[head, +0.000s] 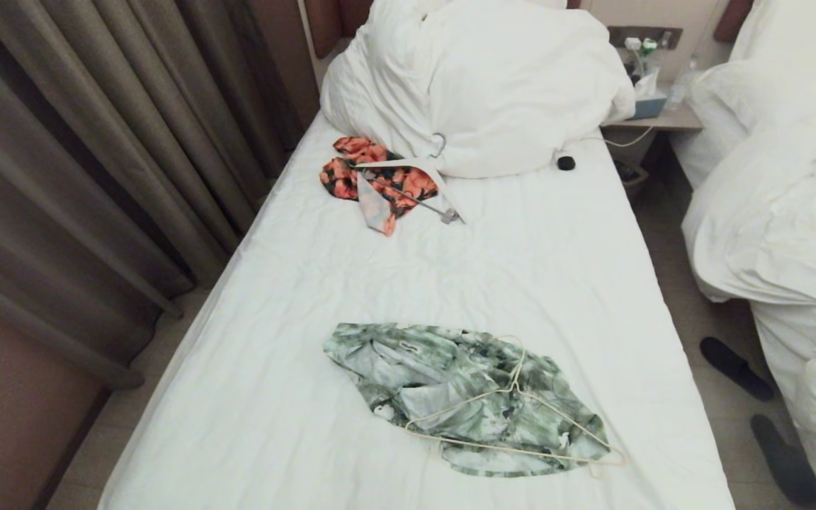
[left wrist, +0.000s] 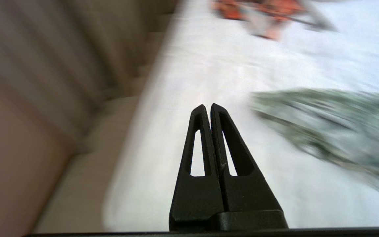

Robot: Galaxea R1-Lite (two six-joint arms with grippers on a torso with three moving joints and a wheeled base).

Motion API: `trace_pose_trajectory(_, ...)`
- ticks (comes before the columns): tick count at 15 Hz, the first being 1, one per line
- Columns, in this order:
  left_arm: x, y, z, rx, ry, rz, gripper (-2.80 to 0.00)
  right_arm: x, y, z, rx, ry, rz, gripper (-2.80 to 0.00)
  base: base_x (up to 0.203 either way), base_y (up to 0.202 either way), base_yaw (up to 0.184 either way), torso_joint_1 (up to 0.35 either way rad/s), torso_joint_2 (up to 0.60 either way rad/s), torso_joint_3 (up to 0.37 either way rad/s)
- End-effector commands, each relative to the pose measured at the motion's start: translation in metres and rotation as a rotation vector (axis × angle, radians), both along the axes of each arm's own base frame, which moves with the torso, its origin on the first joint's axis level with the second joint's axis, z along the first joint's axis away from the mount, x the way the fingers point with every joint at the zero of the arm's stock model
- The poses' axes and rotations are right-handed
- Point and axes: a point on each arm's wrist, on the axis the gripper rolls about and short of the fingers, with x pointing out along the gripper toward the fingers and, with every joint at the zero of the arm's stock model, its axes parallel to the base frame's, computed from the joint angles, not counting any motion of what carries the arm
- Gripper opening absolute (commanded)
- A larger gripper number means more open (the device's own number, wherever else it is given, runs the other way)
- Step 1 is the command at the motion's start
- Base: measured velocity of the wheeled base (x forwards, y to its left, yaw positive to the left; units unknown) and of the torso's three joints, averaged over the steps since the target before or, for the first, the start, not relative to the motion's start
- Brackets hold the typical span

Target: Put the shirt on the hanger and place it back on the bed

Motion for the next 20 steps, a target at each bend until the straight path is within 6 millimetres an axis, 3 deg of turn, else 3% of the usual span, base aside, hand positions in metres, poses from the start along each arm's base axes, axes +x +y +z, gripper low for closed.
trace_pose_trajectory(1, -0.001, -0.001, -0.002, 0.002, -0.004, -0.054, -2.80, 0.007, 0.000, -0.012, -0.007, 0.002, -0.011, -2.80, 0.000, 0.000, 0.000, 0.000, 0.00, 0.000)
trace_pose_trajectory(5, 0.000, -0.003, -0.015, 0.016, 0.127, -0.150, -2.80, 0.024, -0.003, -0.040, -0.140, -0.026, -0.126, -2.80, 0.000, 0.000, 0.000, 0.000, 0.00, 0.000)
trace_pose_trajectory(8, -0.001, -0.003, -0.016, 0.011, 0.130, -0.153, -2.80, 0.026, -0.002, -0.047, -0.169, 0.002, -0.099, -2.80, 0.000, 0.000, 0.000, 0.000, 0.00, 0.000)
trace_pose_trajectory(20, 0.000, -0.003, -0.015, 0.008, 0.129, -0.155, -2.80, 0.025, -0.002, -0.048, -0.112, 0.037, -0.095, -2.80, 0.000, 0.000, 0.000, 0.000, 0.00, 0.000)
